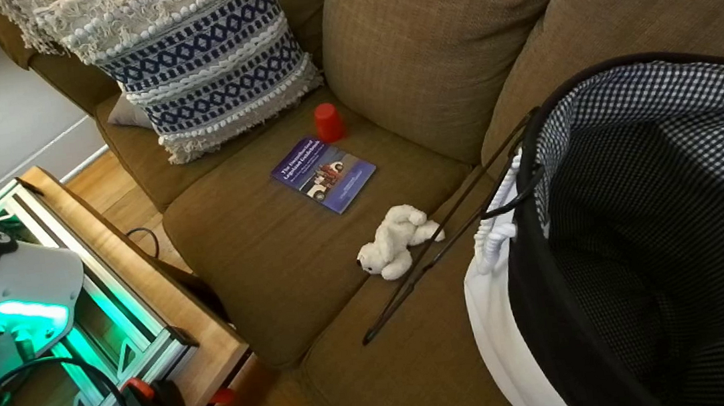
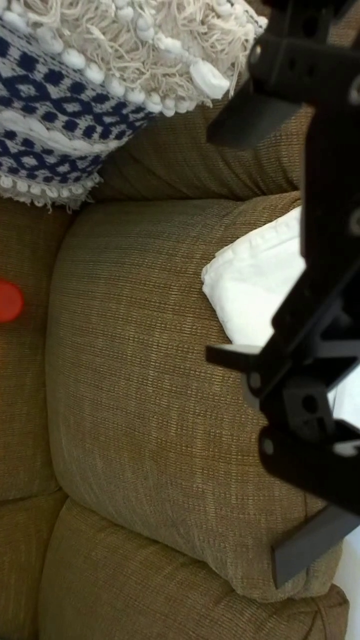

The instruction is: Pick up the towel, then fold it

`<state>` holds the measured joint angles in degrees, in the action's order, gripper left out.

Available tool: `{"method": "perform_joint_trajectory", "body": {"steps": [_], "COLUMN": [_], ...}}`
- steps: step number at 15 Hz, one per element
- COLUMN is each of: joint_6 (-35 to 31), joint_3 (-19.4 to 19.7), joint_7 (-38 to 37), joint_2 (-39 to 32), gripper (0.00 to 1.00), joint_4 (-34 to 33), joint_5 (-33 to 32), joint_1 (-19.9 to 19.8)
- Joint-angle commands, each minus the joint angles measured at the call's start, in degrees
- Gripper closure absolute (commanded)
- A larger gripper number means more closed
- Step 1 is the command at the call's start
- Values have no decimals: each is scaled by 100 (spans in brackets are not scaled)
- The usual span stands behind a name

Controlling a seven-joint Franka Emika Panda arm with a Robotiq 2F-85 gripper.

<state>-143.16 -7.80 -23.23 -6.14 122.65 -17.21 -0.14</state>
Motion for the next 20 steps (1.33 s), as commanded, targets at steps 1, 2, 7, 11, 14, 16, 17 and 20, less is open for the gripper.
{"method": "perform_joint_trajectory", "body": {"steps": [1, 2, 7, 11, 14, 16, 17, 20], "joint_6": [17, 32, 219, 406, 854, 1464, 1831, 2492], "joint_3": [233, 235, 448, 628, 689, 841, 899, 1156], "joint_7": [48, 48, -909, -1188, -959, -1024, -1010, -1066], "joint_2": [10, 10, -713, -1592, -2389, -2784, -2921, -3458], "gripper": [0, 0, 0, 0, 0, 0, 0, 0], "joint_4": [-12, -22, -907, -1957, -2881, -3378, -3532, -4145], "joint_5": [55, 55, -573, -738, -573, -510, -419, -588], "joint_1": [225, 227, 553, 1013, 1357, 1523, 1553, 1662]}}
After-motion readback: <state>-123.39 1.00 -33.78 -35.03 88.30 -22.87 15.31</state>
